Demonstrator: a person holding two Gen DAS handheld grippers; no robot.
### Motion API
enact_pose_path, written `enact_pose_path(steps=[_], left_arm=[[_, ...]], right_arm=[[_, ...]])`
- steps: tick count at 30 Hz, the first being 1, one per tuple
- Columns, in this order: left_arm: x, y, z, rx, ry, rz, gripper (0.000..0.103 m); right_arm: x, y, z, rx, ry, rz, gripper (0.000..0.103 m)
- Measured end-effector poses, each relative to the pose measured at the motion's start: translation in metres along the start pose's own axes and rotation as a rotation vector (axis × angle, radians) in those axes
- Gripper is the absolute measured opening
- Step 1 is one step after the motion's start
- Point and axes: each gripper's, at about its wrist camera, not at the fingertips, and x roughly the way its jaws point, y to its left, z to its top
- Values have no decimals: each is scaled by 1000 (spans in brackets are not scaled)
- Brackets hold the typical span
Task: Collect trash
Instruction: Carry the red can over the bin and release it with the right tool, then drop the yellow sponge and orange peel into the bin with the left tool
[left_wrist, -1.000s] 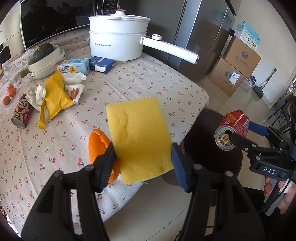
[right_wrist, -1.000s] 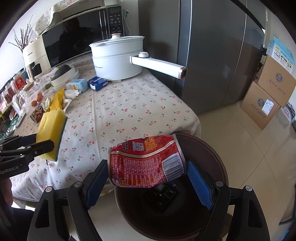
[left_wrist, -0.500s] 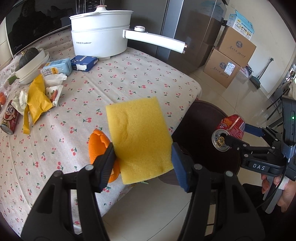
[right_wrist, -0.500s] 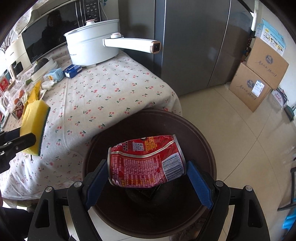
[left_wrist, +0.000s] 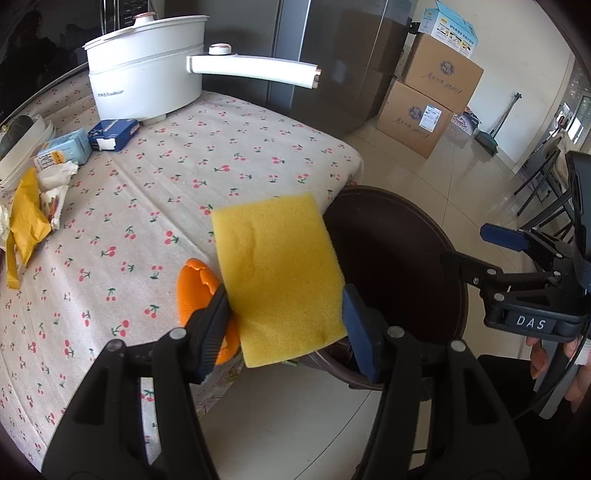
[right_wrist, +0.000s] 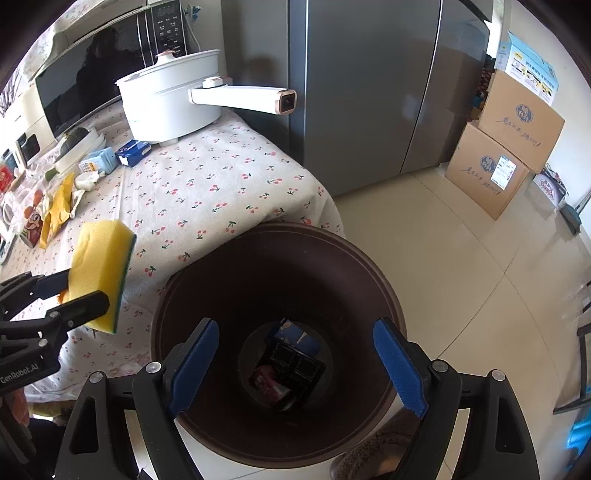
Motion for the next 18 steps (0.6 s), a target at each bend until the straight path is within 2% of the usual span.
enact_pose_path(steps=[9,15,18], left_arm=[[19,-20,1,42,29,-42,62],[24,-29,2,68,16,-76,62],[25,-32,4,81,7,-100,67]], right_arm=[[2,-13,-6,15,18,-21,88],[2,-20,-7,29,21,-28,88],[0,-21,-6,35,17,-29,88]])
